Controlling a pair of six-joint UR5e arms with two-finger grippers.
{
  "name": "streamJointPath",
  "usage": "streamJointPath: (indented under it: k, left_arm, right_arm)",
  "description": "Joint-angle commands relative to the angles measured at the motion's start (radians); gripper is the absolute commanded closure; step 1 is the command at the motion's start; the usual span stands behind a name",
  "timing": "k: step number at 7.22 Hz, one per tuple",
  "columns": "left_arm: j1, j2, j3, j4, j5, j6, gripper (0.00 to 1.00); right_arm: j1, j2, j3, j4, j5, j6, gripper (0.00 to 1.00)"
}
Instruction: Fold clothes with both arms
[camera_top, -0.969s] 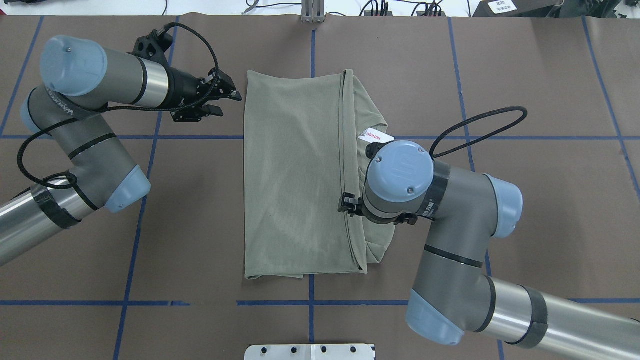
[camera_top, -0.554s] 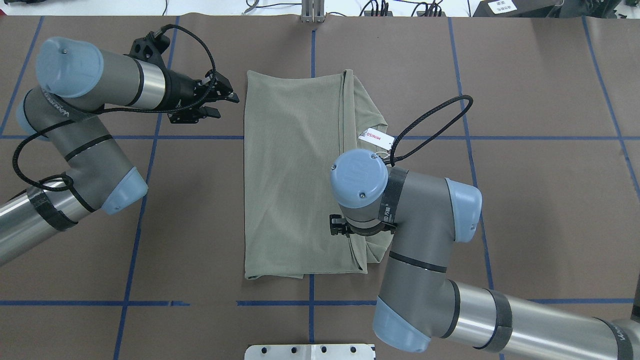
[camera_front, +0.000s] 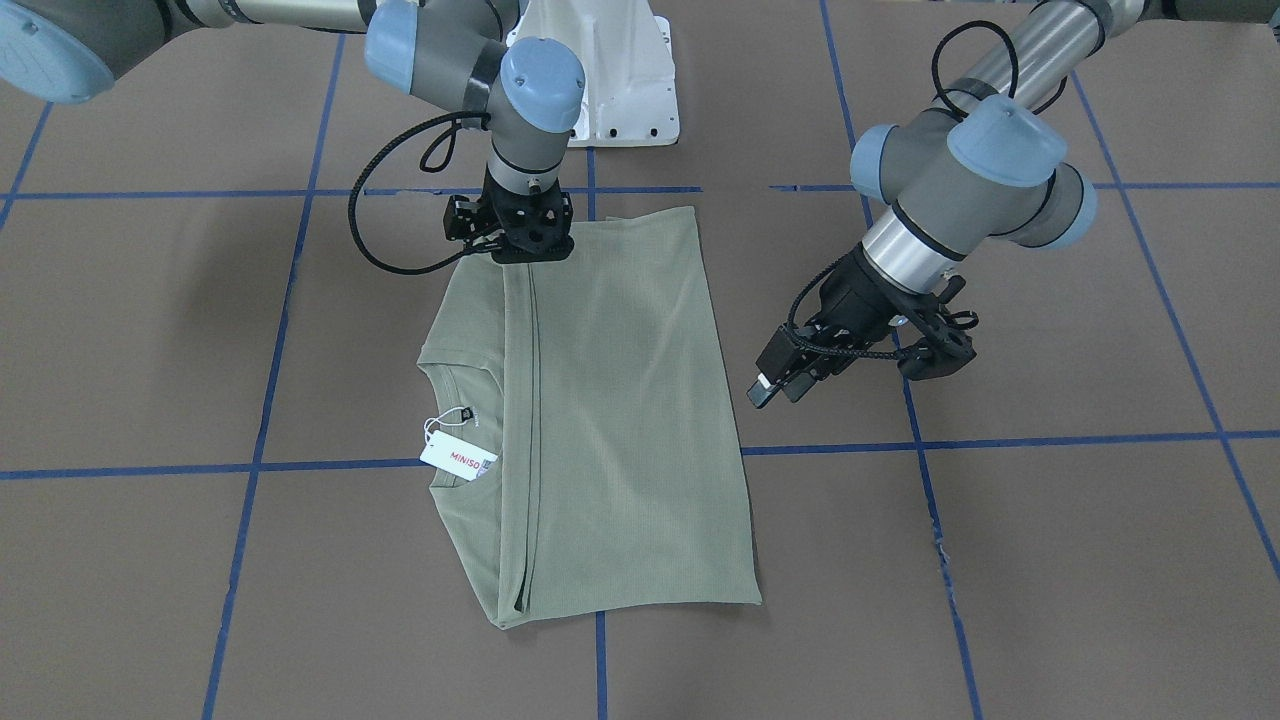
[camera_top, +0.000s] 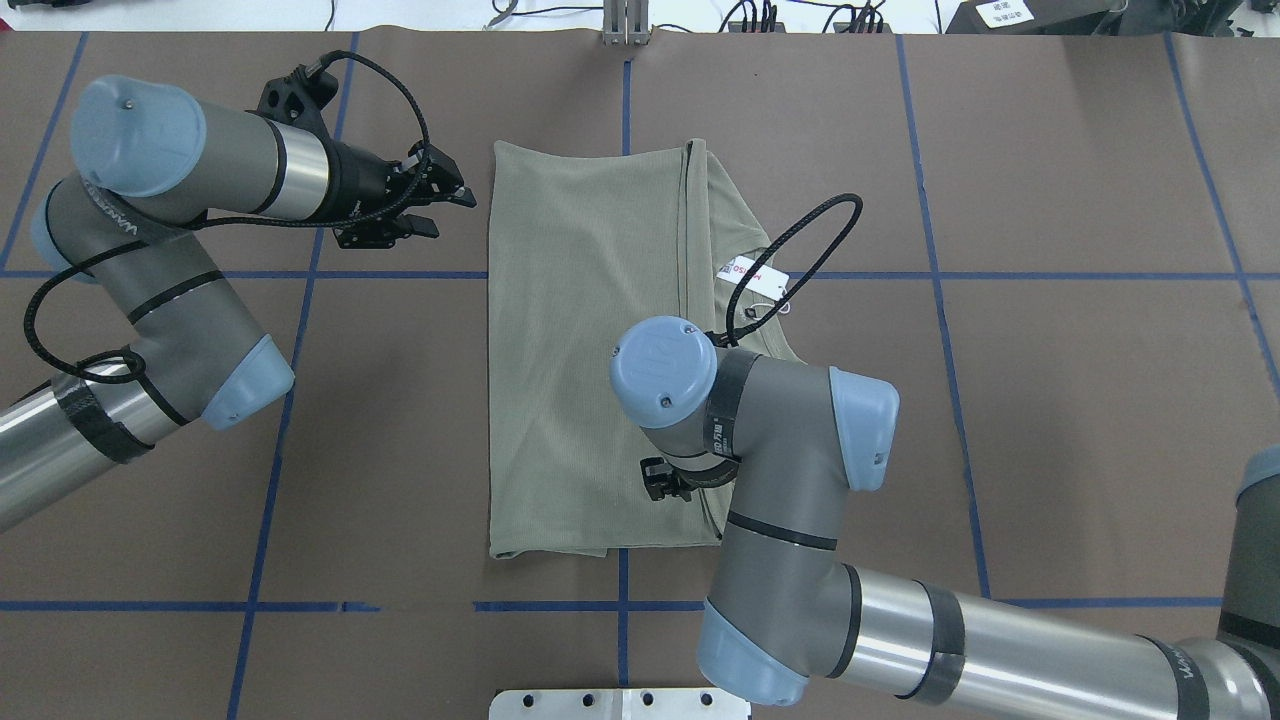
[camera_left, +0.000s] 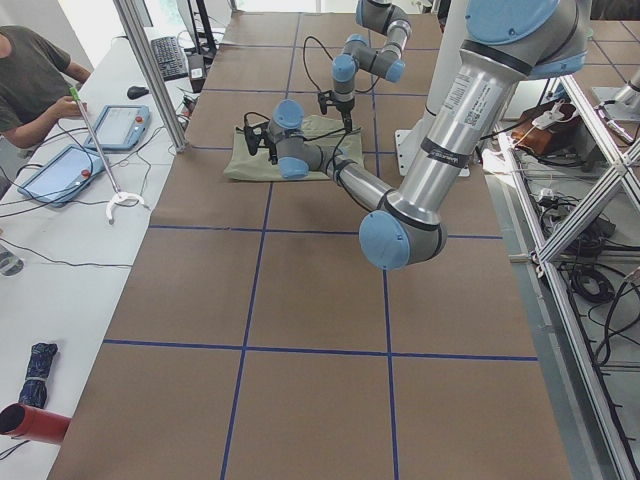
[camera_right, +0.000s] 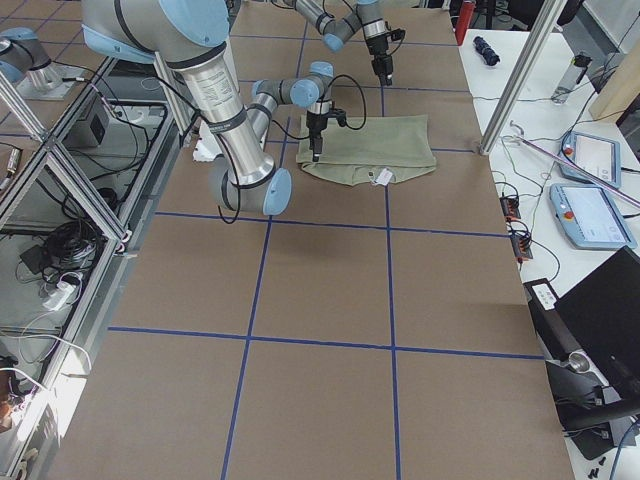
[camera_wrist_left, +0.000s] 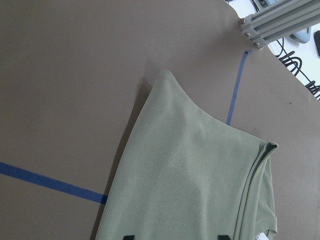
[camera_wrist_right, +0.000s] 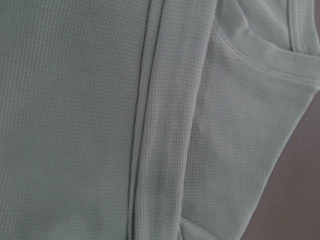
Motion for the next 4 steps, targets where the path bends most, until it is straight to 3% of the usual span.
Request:
streamJointPath:
  k: [1, 4]
  left_arm:
    - [0.000, 0.002, 0.000, 0.001, 0.000, 0.000, 0.37]
    - [0.000, 0.000, 0.000, 0.005, 0.000, 0.000, 0.37]
  right_arm:
    - [-0.010, 0.004, -0.021, -0.030, 0.014, -0.034, 0.00]
    - [-0.012, 0.011, -0.011, -0.103, 0.017, -0.070, 0.00]
